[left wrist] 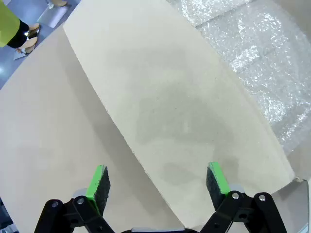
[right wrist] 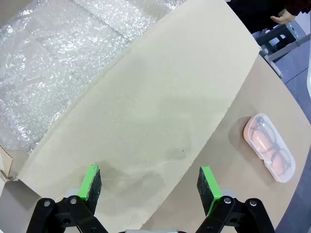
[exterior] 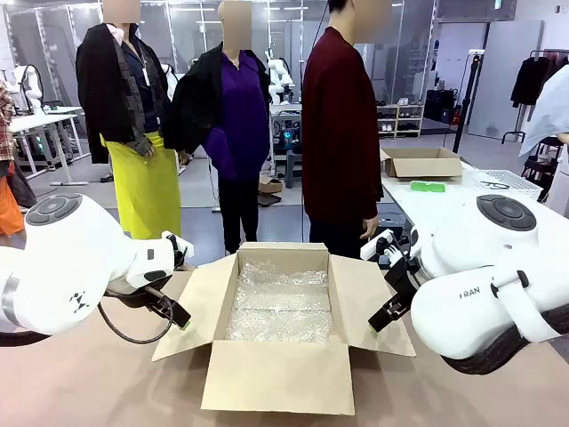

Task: Pack the glasses set securely to prepare it for shipping.
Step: Place the Glasses case inside the Package Box.

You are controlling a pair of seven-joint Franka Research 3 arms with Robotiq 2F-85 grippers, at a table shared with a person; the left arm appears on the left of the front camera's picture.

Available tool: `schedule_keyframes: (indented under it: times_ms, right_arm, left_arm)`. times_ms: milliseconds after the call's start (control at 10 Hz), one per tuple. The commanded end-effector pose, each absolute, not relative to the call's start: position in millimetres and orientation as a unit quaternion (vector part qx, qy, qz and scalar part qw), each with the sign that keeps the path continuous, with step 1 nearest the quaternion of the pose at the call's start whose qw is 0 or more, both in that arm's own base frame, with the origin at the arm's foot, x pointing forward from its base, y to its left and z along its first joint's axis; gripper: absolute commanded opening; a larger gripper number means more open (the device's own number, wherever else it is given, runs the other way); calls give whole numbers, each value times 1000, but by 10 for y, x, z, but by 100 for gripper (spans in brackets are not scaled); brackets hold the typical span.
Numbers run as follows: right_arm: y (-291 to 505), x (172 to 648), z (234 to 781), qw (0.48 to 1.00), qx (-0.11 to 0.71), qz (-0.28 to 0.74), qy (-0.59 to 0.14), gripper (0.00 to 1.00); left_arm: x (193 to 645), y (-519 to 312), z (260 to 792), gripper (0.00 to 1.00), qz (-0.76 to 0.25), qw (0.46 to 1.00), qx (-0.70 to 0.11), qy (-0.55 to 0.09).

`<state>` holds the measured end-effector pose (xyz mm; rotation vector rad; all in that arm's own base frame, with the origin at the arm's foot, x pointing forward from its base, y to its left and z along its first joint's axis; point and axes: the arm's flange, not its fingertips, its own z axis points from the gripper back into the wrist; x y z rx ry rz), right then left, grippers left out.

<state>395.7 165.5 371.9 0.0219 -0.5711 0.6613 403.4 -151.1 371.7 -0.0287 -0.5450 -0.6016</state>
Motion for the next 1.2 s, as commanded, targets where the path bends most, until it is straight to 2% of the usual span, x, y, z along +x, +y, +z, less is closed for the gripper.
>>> schedule_keyframes:
  times_ms: [0,900,1000,1100]
  right_arm:
    - [1655,3957,3719,906,11,320,-277,100]
    - [1651,3959,3719,906,10,321,-277,100]
    - [1515,3971,3941,896,-30,334,-290,100]
    - [1403,3966,4171,875,-44,387,-287,100]
  left_arm:
    - [4033,-1512,3718,100,-293,919,-14,-265]
    - [4033,-1514,3717,100,-293,919,-14,-265]
    - [3931,-1430,3952,100,-320,907,-14,-275]
    - [3825,-1248,4162,100,-350,906,-17,-238]
